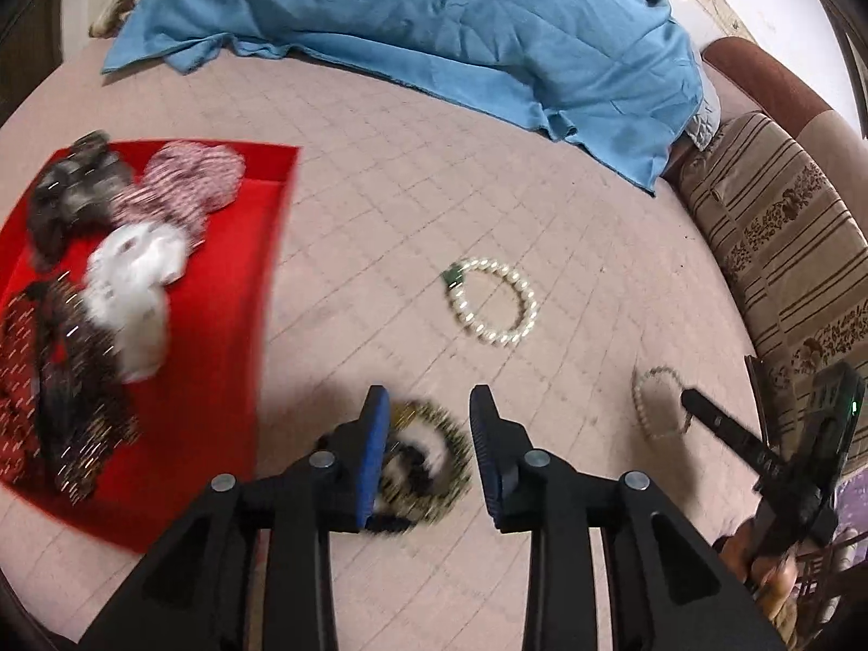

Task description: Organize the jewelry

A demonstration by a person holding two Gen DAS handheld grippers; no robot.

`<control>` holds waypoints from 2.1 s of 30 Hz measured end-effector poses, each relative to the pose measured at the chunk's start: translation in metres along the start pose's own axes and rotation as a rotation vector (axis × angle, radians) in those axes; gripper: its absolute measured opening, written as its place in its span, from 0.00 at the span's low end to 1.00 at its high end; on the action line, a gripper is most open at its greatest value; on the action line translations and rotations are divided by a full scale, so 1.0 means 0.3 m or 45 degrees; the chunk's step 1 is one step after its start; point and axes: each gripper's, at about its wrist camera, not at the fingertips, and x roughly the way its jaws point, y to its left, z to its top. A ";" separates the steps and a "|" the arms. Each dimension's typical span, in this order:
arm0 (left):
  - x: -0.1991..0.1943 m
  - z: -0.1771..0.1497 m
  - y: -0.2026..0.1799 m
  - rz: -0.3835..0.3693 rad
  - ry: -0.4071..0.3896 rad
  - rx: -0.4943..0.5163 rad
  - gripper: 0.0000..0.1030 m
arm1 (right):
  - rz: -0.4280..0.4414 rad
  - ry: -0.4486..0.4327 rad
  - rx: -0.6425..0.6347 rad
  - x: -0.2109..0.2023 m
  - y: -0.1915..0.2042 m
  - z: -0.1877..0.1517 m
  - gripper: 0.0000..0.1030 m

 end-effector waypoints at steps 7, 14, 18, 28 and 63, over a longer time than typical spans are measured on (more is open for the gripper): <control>0.184 0.127 -0.093 0.068 0.053 0.065 0.29 | 0.041 0.021 0.028 0.026 -0.028 0.001 0.07; 0.296 0.169 -0.108 0.127 0.083 0.062 0.28 | 0.071 0.025 0.038 0.039 -0.037 0.008 0.07; 0.299 0.158 -0.126 0.170 0.059 0.104 0.09 | 0.081 0.028 0.046 0.044 -0.039 0.006 0.07; 0.114 0.116 -0.168 0.081 -0.036 0.128 0.08 | 0.104 -0.010 0.053 0.000 -0.026 0.009 0.07; -0.473 -0.087 -0.029 0.242 -0.324 0.150 0.05 | 0.104 -0.071 -0.321 -0.209 0.391 -0.068 0.07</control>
